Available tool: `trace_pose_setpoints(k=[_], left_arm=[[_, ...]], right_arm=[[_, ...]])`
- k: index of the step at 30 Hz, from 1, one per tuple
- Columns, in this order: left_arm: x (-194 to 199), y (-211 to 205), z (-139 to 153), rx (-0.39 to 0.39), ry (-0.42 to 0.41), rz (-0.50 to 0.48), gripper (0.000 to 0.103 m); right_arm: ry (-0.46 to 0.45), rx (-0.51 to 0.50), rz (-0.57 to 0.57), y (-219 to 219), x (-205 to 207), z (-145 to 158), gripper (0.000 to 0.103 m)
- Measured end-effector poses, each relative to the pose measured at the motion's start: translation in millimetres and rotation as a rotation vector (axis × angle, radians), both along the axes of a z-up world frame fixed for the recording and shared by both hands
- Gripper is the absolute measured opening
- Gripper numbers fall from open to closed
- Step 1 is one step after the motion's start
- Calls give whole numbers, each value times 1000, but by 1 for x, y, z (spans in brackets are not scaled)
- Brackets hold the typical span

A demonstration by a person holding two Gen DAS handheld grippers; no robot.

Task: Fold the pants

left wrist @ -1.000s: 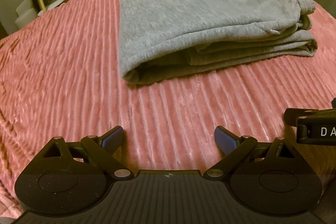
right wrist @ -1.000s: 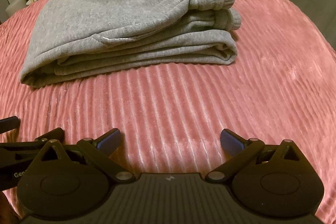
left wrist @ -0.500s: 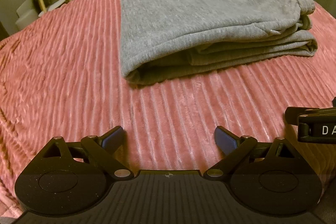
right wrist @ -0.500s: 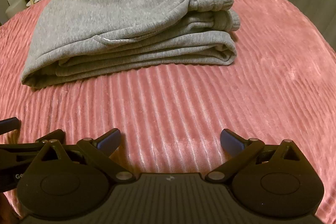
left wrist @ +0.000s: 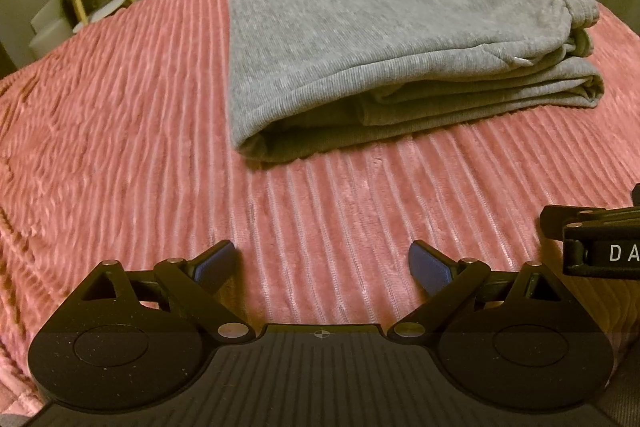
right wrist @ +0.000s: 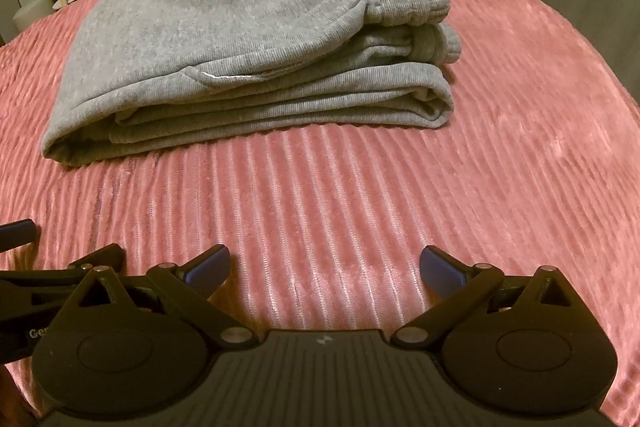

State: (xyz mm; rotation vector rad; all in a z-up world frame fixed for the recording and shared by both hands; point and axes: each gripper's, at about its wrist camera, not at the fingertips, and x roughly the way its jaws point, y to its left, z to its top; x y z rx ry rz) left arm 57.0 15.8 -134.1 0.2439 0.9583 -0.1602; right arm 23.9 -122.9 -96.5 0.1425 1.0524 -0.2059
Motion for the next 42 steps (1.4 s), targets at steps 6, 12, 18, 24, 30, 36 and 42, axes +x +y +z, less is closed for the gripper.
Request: trace_pose_setpoints(k=[6,12,18,24,30,36,42], left_arm=[[0,0,0,3,-1,-2,97],[-1,-2,-1,11,-3,-10,97],[-1,-2,-1,10,-1,-9,97],[-1,-2,-1,9,-1,-8,97],[0,-2,-1,10,1,-9,97],[0,-1,-1,10,1,-9,97],[0,-1,-1,11,1,-9,97]], right_arm=[[2,1,1,0,0,0,101],[3,1,0,0,0,-1,101],[4,1,0,1,0,-1,101],[5,2,0,1,0,-1,101],[7,2,0,1,0,-2,101],[7,2,0,1,1,-2,101],[9,4,0,1,0,-2,101]])
